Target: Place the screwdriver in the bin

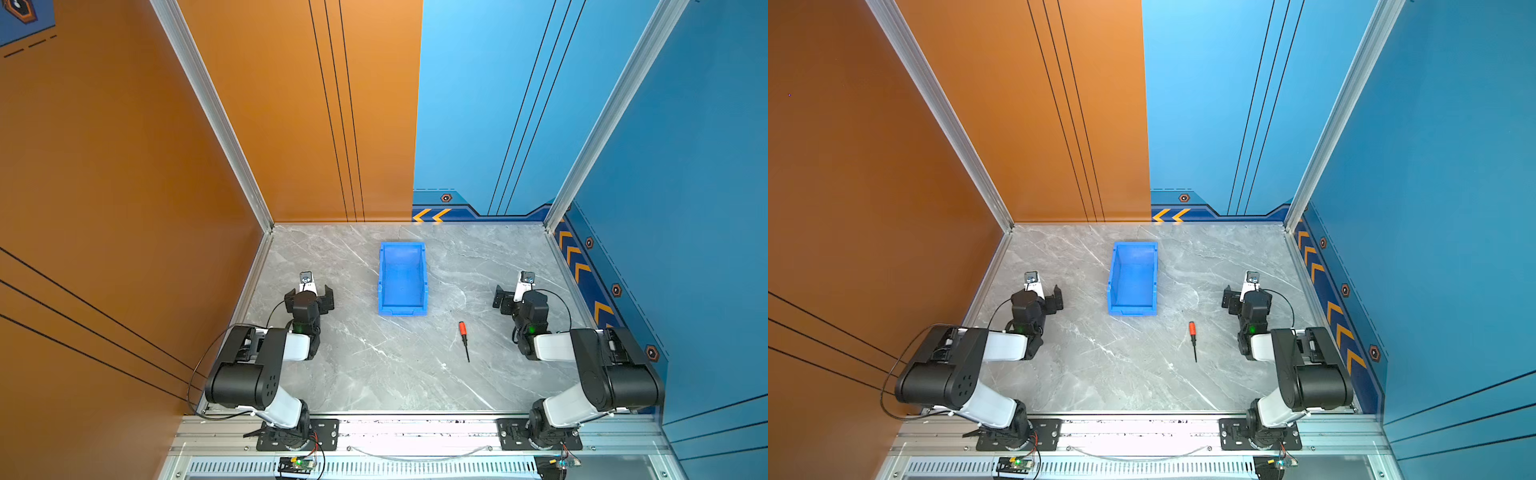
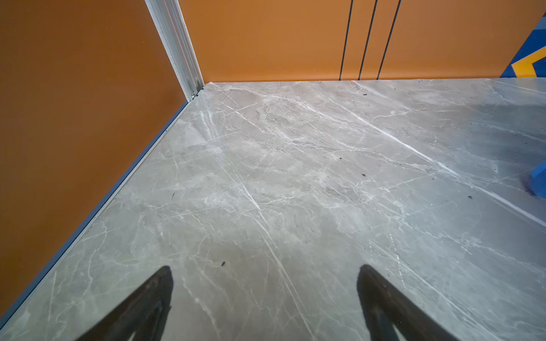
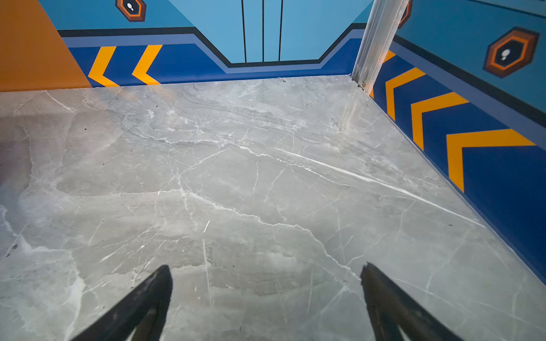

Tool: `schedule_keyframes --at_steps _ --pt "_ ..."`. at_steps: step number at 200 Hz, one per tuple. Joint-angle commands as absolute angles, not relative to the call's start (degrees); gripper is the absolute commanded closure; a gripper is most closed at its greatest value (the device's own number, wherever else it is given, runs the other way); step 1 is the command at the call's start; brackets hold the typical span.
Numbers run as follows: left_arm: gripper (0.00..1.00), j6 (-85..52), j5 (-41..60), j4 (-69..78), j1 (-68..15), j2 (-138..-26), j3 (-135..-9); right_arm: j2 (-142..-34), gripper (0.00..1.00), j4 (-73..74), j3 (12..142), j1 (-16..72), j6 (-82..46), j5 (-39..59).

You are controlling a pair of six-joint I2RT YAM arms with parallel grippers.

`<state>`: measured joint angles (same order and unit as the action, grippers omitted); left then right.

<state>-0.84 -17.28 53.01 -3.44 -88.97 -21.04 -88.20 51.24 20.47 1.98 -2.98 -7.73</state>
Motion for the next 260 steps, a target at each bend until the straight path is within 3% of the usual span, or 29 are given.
schedule_keyframes --at_steps 1,209,260 --pt "0.02 -0.1 -16.5 54.1 -3.6 -89.6 -21.2 -88.6 0.00 52.0 21.5 2.1 -3.6 -9.0" --pt "0.02 -0.1 -16.7 54.0 -3.4 -89.1 -21.3 -88.3 0.00 51.7 21.5 1.9 -3.7 -8.8" --pt "0.02 -1.3 -19.4 35.1 -4.0 -77.0 -24.9 -81.0 0.00 40.3 24.1 3.2 -3.3 -10.8"
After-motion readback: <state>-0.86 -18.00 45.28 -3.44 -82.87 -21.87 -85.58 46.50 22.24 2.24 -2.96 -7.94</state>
